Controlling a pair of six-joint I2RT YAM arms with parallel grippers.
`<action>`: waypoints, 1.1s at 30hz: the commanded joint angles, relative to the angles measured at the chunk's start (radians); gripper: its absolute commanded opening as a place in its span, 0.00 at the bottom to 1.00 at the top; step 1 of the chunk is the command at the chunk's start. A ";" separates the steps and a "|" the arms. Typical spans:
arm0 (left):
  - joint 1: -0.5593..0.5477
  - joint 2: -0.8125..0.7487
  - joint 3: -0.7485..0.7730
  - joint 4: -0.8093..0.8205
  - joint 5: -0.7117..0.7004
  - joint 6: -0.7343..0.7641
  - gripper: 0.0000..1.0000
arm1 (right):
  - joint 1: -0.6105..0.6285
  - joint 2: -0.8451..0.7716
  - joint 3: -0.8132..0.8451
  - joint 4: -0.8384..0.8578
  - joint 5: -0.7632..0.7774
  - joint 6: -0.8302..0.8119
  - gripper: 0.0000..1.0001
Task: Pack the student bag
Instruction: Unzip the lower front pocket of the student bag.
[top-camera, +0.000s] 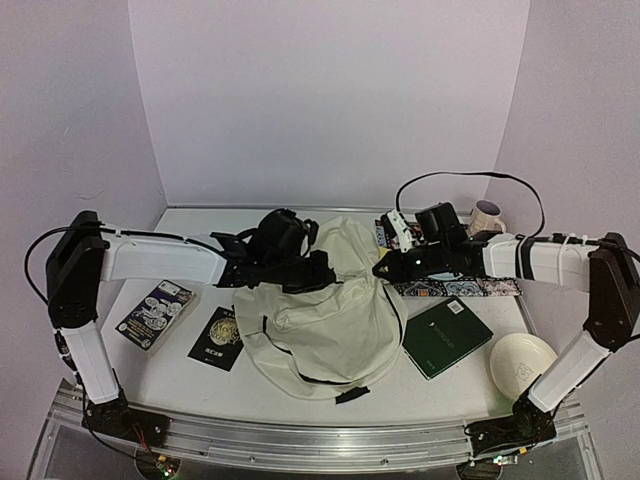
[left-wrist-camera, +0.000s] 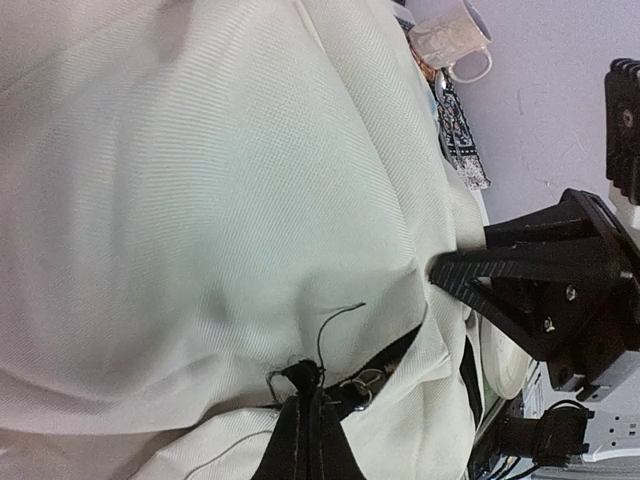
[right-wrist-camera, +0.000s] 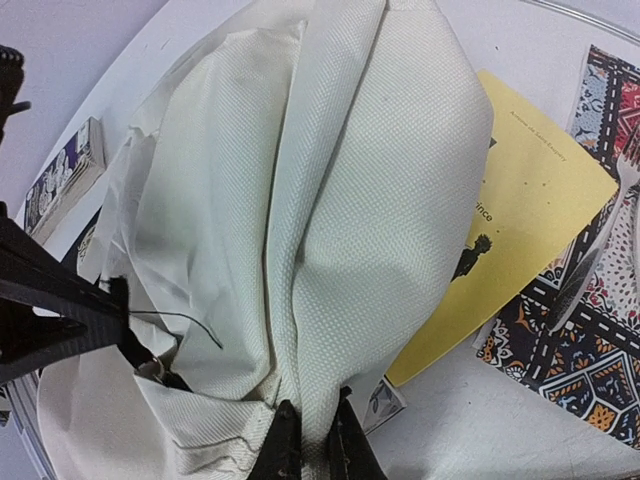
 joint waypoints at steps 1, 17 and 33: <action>0.024 -0.145 -0.090 0.010 -0.111 0.010 0.00 | -0.005 -0.058 0.062 0.001 0.079 0.005 0.00; 0.045 -0.426 -0.416 -0.210 -0.331 -0.034 0.00 | -0.052 -0.044 0.145 -0.045 0.082 0.003 0.00; -0.042 -0.503 -0.367 -0.332 -0.169 0.010 0.00 | -0.096 0.055 0.323 -0.115 0.051 -0.011 0.00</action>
